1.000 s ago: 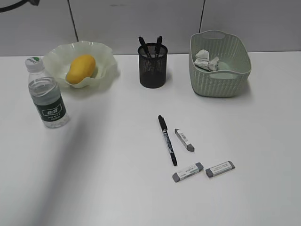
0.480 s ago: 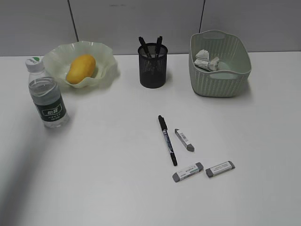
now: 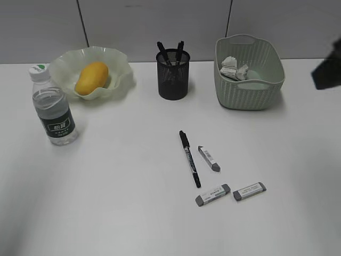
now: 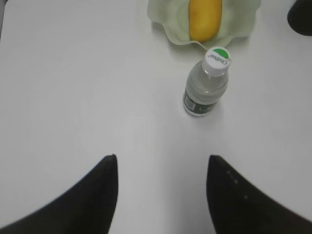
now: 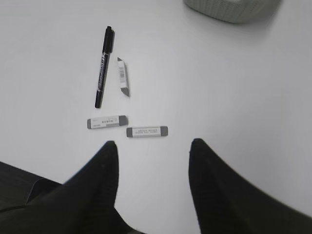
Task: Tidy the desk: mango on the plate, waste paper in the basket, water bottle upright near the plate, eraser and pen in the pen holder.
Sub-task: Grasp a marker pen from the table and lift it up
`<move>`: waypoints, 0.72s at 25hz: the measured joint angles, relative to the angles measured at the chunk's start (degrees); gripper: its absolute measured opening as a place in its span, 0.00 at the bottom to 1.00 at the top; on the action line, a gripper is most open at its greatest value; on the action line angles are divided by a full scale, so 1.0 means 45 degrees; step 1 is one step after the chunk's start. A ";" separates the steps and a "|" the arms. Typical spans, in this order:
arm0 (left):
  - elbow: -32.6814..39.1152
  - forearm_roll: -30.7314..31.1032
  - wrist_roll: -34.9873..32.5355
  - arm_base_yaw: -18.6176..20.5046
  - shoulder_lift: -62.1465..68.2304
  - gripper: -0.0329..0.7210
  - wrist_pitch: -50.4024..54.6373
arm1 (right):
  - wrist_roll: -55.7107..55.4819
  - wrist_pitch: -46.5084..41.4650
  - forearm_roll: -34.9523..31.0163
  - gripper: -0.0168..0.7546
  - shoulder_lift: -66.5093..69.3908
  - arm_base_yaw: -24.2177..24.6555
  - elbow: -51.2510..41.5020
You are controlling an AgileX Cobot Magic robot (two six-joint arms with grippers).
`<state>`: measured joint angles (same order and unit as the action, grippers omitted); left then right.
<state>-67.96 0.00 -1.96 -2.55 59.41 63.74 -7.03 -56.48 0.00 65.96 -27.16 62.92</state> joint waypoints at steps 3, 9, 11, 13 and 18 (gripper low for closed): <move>0.1763 -0.0080 0.0000 0.0000 -0.2067 0.63 -0.0401 | 0.0000 0.0010 -0.0084 0.52 0.1990 0.0000 0.1365; 0.4856 -0.0116 0.0000 0.0000 -0.6054 0.63 -0.0675 | 0.0012 0.0010 -0.0508 0.52 0.5612 0.0000 0.3818; 0.5694 -0.0130 0.0000 0.0000 -0.7382 0.63 -0.0675 | 0.0022 0.0010 -0.0719 0.52 0.6676 0.0000 0.4537; 0.6264 -0.0130 0.0000 0.0000 -0.8588 0.63 -0.0787 | 0.0022 -0.0016 -0.0996 0.52 0.7776 0.0000 0.5142; 0.6998 -0.0130 0.0000 0.0000 -1.1020 0.63 -0.1164 | 0.0022 -0.0044 -0.1730 0.52 0.9870 -0.0004 0.6275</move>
<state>-36.47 -0.59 -1.96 -2.55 9.82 58.50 -6.93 -56.68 -7.79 110.37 -27.18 91.16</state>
